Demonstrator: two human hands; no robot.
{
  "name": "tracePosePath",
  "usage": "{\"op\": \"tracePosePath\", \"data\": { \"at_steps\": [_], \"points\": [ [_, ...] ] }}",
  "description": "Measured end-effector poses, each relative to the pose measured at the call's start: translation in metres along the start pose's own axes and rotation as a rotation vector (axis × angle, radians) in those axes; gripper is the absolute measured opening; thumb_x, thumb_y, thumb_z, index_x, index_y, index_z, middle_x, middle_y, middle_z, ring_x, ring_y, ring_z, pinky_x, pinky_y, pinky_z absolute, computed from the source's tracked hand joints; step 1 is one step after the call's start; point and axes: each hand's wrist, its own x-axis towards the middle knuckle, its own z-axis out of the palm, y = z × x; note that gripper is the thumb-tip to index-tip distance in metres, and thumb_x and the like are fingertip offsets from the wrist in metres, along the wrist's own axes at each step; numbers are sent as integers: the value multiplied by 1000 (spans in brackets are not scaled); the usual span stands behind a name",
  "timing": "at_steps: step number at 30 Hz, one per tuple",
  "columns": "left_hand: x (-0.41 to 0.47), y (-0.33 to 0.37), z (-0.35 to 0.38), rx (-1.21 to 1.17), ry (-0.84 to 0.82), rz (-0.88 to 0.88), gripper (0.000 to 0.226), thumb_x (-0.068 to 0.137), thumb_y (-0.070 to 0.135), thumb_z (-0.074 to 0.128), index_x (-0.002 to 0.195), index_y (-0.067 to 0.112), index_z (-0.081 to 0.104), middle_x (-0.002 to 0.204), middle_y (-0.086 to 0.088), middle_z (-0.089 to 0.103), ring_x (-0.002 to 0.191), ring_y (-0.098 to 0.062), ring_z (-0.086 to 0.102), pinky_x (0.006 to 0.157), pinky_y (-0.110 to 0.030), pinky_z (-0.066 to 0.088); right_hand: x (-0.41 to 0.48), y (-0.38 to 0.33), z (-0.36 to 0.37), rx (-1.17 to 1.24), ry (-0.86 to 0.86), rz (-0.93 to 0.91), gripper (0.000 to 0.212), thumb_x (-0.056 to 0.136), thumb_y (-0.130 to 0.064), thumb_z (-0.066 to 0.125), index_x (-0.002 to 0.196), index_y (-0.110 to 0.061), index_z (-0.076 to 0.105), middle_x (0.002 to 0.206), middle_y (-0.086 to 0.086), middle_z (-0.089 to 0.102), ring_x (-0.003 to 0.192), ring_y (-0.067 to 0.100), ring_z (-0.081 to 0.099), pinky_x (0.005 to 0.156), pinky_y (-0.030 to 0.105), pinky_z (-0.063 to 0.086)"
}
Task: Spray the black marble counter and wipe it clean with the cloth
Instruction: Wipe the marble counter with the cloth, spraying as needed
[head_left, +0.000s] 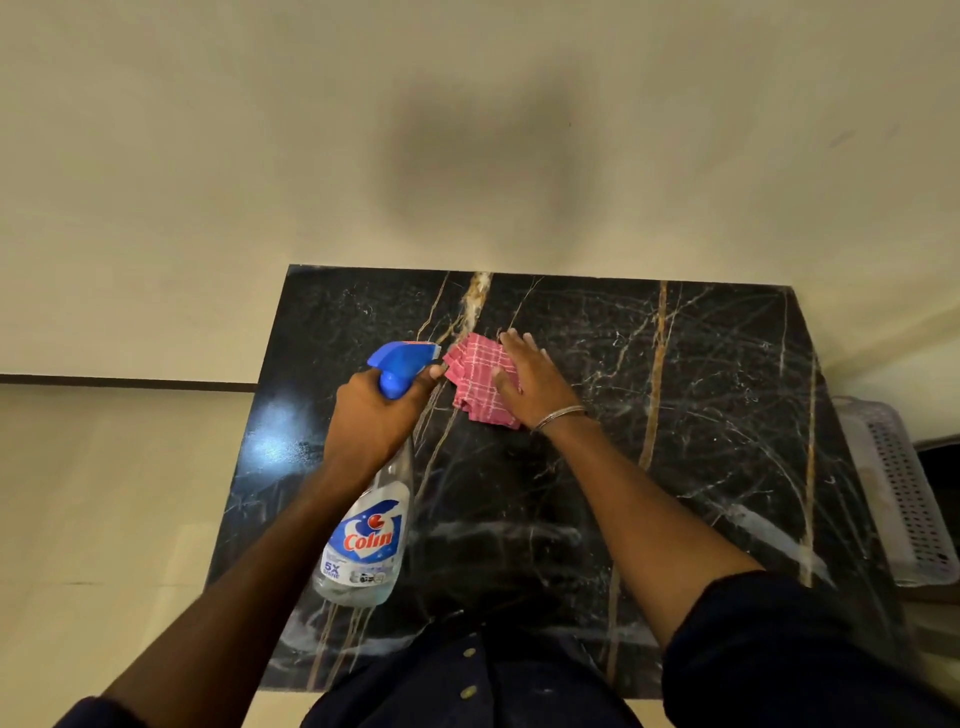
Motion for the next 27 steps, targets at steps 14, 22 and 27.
{"op": "tracePosePath", "data": {
  "at_steps": [14, 22, 27],
  "points": [
    [62, -35, -13, 37, 24, -161, 68, 64, 84, 53, 83, 19, 61, 66, -6, 66, 62, -22, 67, 65, -44, 59, 54, -32, 96, -414, -50, -4, 66, 100, -48, 26, 158, -18, 16, 166, 8, 10, 153, 30, 2, 121, 55, -1],
    [91, -41, -18, 24, 35, -152, 47, 83, 56, 60, 97, 11, 60, 74, -11, 66, 67, -25, 67, 71, -43, 59, 82, -25, 91, -452, -85, -150, 60, 101, -42, 17, 157, -22, 18, 166, 4, 11, 153, 27, 2, 121, 56, 2],
    [100, -34, -10, 11, 0, -111, 27, 87, 48, 61, 83, 22, 56, 72, -12, 65, 69, -29, 67, 69, -41, 57, 72, 67, 29, -427, 101, 270, 56, 103, -40, 21, 157, -25, 17, 166, 4, 6, 152, 35, -3, 117, 67, 1]
  ]
}}
